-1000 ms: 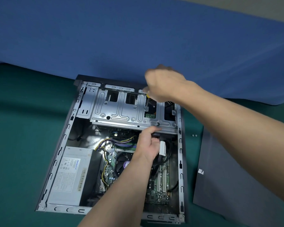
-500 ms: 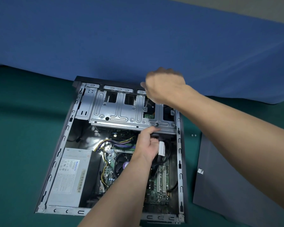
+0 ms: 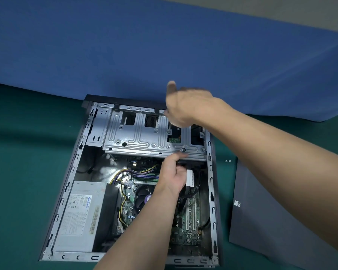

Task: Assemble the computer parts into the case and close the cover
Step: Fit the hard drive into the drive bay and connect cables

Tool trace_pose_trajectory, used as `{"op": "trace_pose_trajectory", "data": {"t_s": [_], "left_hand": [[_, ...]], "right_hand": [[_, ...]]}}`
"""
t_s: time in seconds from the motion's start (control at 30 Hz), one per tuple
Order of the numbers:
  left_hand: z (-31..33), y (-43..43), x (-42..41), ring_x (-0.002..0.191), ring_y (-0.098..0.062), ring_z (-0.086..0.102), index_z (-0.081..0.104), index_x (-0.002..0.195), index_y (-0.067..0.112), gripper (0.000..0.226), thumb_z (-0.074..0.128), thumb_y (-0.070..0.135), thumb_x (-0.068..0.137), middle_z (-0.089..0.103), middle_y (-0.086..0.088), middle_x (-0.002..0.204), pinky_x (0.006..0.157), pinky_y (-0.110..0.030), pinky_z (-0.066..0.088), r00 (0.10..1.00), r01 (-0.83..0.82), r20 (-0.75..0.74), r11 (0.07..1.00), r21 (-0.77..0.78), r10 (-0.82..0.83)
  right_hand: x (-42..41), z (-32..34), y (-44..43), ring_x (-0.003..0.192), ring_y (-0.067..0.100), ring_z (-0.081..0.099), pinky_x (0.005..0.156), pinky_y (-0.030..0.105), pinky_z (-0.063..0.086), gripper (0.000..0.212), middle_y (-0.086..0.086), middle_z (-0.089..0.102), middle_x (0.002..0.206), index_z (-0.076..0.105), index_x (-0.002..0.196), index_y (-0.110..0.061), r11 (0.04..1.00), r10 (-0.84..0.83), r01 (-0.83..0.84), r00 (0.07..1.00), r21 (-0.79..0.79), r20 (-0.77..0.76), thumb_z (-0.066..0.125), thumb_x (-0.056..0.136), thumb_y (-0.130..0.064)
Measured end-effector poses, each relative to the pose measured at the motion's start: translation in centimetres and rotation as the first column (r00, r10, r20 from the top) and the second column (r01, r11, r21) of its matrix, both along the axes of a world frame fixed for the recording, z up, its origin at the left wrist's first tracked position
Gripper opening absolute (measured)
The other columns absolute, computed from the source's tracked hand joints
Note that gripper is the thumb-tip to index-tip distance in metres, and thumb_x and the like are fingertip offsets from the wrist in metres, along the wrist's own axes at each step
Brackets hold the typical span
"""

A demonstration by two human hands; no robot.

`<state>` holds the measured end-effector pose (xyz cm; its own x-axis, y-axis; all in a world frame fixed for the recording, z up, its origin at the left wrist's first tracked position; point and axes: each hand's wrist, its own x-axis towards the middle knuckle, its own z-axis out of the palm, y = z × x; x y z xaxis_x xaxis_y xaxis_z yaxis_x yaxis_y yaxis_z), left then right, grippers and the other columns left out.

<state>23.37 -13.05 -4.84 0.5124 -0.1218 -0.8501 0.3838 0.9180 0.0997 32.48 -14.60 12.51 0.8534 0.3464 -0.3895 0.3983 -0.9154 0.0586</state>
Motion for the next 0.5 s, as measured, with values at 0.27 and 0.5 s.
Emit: {"op": "trace_pose_trajectory", "data": {"t_s": [0.27,0.5], "left_hand": [[0.29,0.05,-0.07,0.087,-0.02,0.06,0.067,0.087,0.003,0.025,0.06,-0.016,0.073,0.072,-0.01,0.086,0.099,-0.02,0.043,1.0,-0.001,0.025,1.0,0.008,0.001],[-0.03,-0.08,-0.05,0.091,-0.024,0.061,0.066,0.093,0.0,0.026,0.06,-0.016,0.072,0.071,-0.015,0.096,0.107,-0.028,0.042,0.998,0.005,0.066,1.0,0.009,-0.006]], "right_hand": [[-0.23,-0.04,-0.02,0.084,0.028,0.043,0.07,0.034,0.036,0.033,0.007,0.054,0.1,0.046,0.126,-0.007,0.998,0.003,-0.005,0.999,0.056,0.038,0.045,0.098,-0.024],[0.14,0.39,-0.05,0.079,0.028,0.044,0.067,0.032,0.036,0.017,0.002,0.038,0.076,0.041,0.082,-0.012,0.999,0.032,-0.035,0.995,0.034,0.098,0.05,0.095,-0.019]]}}
